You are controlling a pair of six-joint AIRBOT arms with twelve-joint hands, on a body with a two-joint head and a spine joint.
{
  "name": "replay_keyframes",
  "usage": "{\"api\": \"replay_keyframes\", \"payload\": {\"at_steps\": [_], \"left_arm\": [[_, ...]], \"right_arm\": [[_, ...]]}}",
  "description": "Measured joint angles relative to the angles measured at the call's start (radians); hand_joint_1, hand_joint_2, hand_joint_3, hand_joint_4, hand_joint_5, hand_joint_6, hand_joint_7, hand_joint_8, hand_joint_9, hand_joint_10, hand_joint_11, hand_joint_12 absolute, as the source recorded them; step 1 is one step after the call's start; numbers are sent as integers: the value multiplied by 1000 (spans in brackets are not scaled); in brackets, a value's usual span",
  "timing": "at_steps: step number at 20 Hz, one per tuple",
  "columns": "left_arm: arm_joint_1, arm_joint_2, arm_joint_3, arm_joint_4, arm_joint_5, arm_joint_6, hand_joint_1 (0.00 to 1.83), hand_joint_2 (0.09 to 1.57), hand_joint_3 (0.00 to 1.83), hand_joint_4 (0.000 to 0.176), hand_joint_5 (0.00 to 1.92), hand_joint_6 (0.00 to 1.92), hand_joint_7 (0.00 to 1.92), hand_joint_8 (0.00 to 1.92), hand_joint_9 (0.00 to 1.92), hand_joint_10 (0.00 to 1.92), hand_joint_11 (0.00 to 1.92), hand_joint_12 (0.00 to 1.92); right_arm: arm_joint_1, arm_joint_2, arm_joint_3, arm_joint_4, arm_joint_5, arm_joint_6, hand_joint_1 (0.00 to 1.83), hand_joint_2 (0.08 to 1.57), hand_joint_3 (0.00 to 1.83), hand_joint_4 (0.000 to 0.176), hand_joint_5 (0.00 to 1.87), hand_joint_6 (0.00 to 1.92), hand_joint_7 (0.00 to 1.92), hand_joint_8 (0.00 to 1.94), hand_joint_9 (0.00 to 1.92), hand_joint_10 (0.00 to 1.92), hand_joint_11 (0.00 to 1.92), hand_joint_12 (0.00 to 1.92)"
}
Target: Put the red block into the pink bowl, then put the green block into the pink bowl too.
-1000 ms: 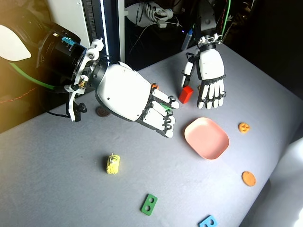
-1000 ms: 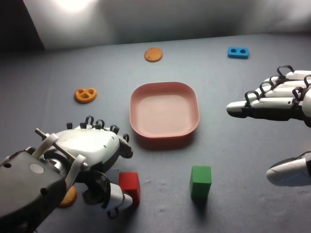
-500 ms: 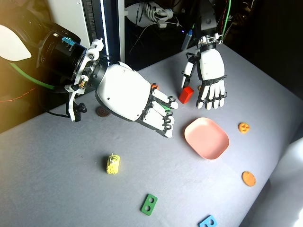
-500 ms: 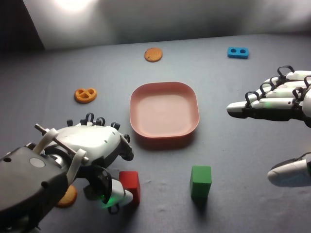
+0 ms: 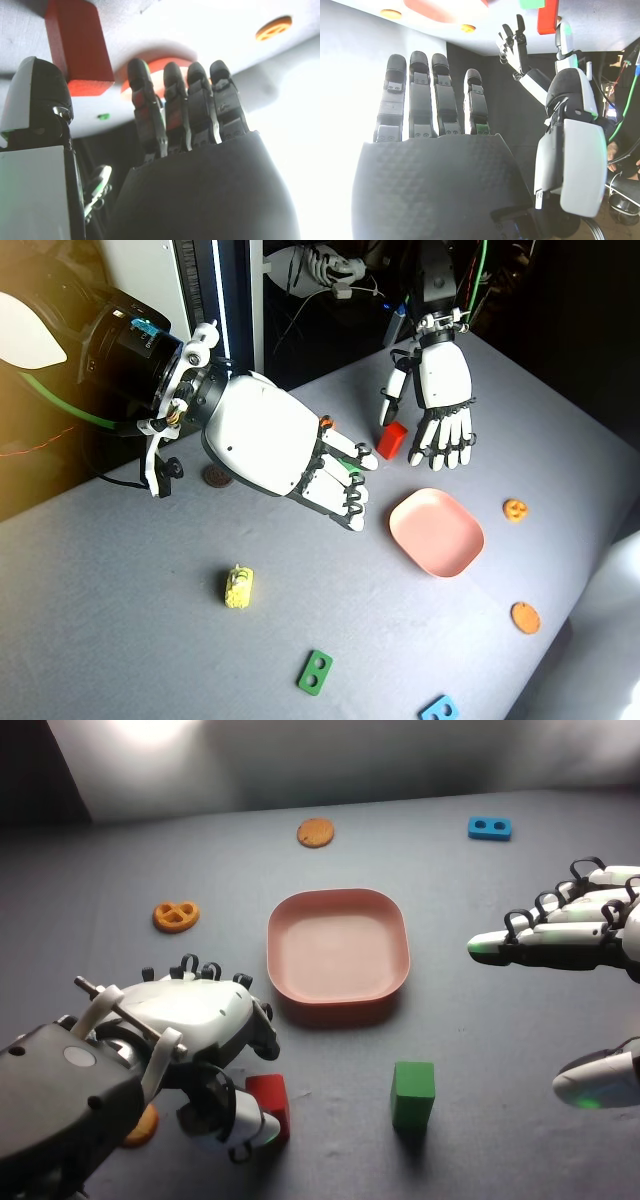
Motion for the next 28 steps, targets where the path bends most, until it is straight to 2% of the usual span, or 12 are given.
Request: {"api": "replay_keyframes", "payload": {"at_steps": [6, 8, 10, 11, 12, 13, 14, 15, 18, 20, 25, 28], "left_arm": [[0, 0, -5, -2, 0, 0, 946, 1057, 0, 0, 815, 16, 332, 5, 143, 7, 15, 24], [-2, 0, -8, -6, 1, 0, 966, 1065, 0, 0, 810, 6, 338, 2, 154, 6, 1, 66], [-2, 0, -8, -7, 2, 0, 985, 1077, 4, 0, 884, 30, 314, 5, 131, 1, 0, 2], [-3, 0, -8, -7, 1, 0, 1012, 1130, 0, 65, 917, 852, 302, 3, 112, 1, 0, 0], [-3, 0, -8, -7, 0, 0, 1024, 1142, 0, 79, 913, 1037, 305, 3, 111, 2, 2, 1], [-4, 0, -8, -8, 0, 1, 1061, 1138, 0, 11, 931, 1048, 326, 7, 135, 8, 16, 9], [-4, 0, -8, -9, 0, 0, 1086, 1140, 0, 0, 932, 1054, 344, 9, 146, 9, 6, 4], [-4, 0, -8, -8, 1, 0, 1133, 1130, 0, 0, 952, 1017, 360, 8, 153, 6, 7, 6], [-6, 0, -8, -7, 1, 0, 1135, 1133, 0, 0, 947, 1034, 382, 6, 166, 5, 0, 0], [-10, 0, -8, -9, 0, 1, 1138, 1142, 2, 0, 925, 1062, 389, 5, 177, 5, 3, 1], [-29, 0, -8, 1, 2, 3, 1139, 1145, 2, 0, 918, 1069, 363, 1, 158, 1, 4, 3], [-51, -2, 26, 28, 38, 4, 1137, 1152, 2, 0, 904, 1092, 374, 2, 170, 4, 31, 21]], "right_arm": [[0, 0, 0, 0, 0, 0, 293, 995, 0, 176, 123, 5, 231, 6, 230, 5, 0, 424], [0, 0, 0, 0, 0, 0, 323, 989, 0, 176, 136, 5, 257, 7, 255, 10, 0, 456], [0, 0, 0, 0, 0, 0, 336, 985, 0, 176, 136, 0, 233, 0, 245, 3, 0, 398], [0, 0, 0, 0, 0, 0, 302, 992, 1, 176, 131, 0, 237, 1, 248, 3, 0, 440], [0, 0, 0, 0, 0, 0, 326, 990, 0, 176, 142, 5, 247, 5, 243, 1, 0, 445], [0, 0, 0, 0, 1, 0, 328, 989, 0, 176, 143, 5, 255, 7, 242, 0, 0, 447], [0, 0, 0, 0, 0, 0, 334, 1000, 2, 176, 129, 3, 234, 5, 214, 3, 0, 382], [0, 0, 0, 0, 0, 0, 344, 993, 0, 176, 147, 6, 245, 6, 228, 7, 0, 415], [0, 0, 0, 0, 0, 0, 320, 1005, 1, 176, 120, 2, 223, 2, 202, 1, 0, 315], [0, 0, 0, 0, 1, 0, 313, 1007, 2, 176, 128, 2, 239, 4, 222, 6, 0, 397], [0, 0, 0, 0, 0, 0, 313, 1000, 0, 176, 139, 3, 252, 3, 255, 8, 0, 421], [0, 0, 0, 0, 0, 0, 313, 1009, 2, 176, 138, 1, 226, 0, 229, 0, 0, 410]]}}
